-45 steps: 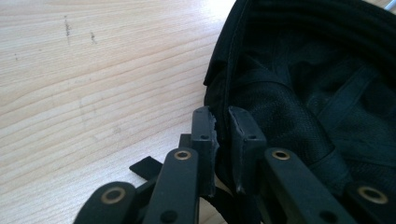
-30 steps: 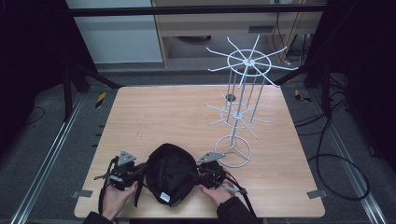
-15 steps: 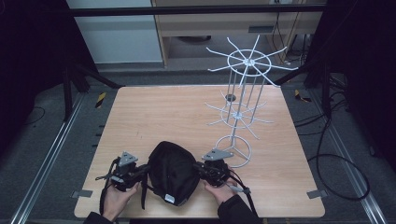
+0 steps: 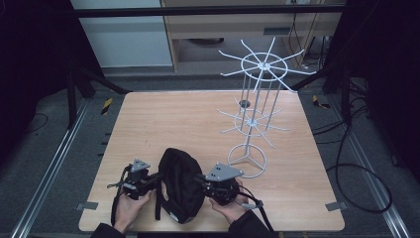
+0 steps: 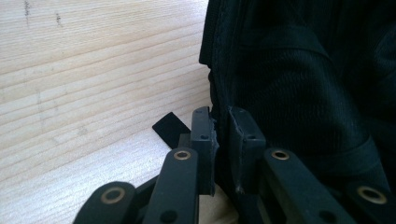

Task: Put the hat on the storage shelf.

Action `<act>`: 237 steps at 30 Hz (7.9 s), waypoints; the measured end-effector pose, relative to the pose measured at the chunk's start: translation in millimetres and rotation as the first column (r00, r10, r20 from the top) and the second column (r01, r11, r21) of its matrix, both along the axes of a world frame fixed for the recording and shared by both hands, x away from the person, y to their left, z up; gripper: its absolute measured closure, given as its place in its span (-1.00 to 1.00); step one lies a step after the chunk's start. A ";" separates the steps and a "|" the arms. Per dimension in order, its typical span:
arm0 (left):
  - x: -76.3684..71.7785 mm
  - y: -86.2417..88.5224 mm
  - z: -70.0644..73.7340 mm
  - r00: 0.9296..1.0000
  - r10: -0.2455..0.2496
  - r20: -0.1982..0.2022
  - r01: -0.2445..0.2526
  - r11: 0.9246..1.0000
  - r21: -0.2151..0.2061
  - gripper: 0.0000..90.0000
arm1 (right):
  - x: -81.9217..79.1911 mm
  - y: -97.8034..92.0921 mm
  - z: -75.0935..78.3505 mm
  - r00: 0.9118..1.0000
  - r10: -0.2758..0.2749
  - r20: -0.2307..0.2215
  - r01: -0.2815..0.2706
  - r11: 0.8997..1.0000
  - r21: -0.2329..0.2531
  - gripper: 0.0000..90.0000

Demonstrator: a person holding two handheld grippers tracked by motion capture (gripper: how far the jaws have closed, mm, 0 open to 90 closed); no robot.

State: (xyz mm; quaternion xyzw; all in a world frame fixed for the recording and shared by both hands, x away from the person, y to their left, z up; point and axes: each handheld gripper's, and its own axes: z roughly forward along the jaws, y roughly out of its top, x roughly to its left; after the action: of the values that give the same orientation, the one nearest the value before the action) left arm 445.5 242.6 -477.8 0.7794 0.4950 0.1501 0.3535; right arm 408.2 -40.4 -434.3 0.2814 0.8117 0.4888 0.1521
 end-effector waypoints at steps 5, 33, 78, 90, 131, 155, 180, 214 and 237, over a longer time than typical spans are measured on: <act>1.1 1.8 2.0 1.000 -0.004 0.003 0.004 1.000 -0.007 0.77 | 0.5 1.9 -5.4 1.000 -0.003 -0.011 0.003 1.000 -0.023 0.84; -18.3 -33.6 49.7 0.992 -0.054 0.112 0.078 0.972 -0.223 -0.02 | 0.3 0.1 -7.4 0.999 -0.052 0.015 0.052 0.998 -0.037 0.88; -13.0 -64.0 29.9 1.000 0.008 -0.017 -0.012 0.959 -0.282 0.59 | -6.7 23.8 -27.1 0.997 0.071 -0.039 -0.075 0.993 -0.096 0.86; -19.5 -60.2 43.4 0.999 -0.016 0.045 0.031 0.940 -0.339 0.81 | -9.7 15.7 -17.4 0.992 0.115 -0.045 -0.115 0.993 0.011 0.37; -43.7 -73.6 108.4 0.930 -0.107 0.352 0.237 0.906 -0.352 0.90 | -6.8 13.7 -10.7 0.979 0.180 -0.100 -0.154 0.962 0.227 0.72; -48.7 -49.3 103.7 0.923 -0.093 0.373 0.223 0.920 -0.323 1.00 | -5.4 -7.3 4.4 0.998 0.067 0.005 -0.066 0.997 -0.045 1.00; -13.7 -80.0 82.8 0.962 -0.207 0.177 0.250 0.929 -0.274 0.23 | -4.4 3.0 -2.6 0.993 0.116 -0.020 -0.118 0.989 -0.095 1.00; -38.5 -66.9 116.7 0.915 -0.173 0.366 0.315 0.872 -0.375 0.86 | 1.9 4.2 -25.5 0.992 0.130 -0.004 -0.130 0.991 0.018 0.80; -42.5 -9.4 79.7 0.949 -0.113 0.293 0.189 0.951 -0.244 0.70 | 0.6 20.1 -25.1 0.992 0.123 -0.043 -0.129 0.969 -0.209 0.99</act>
State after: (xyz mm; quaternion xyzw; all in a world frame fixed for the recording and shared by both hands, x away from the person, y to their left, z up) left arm 403.0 233.2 -398.1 0.7315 0.3951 0.1606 0.5320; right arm 408.8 -20.3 -459.4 0.2187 0.8773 0.4043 0.1379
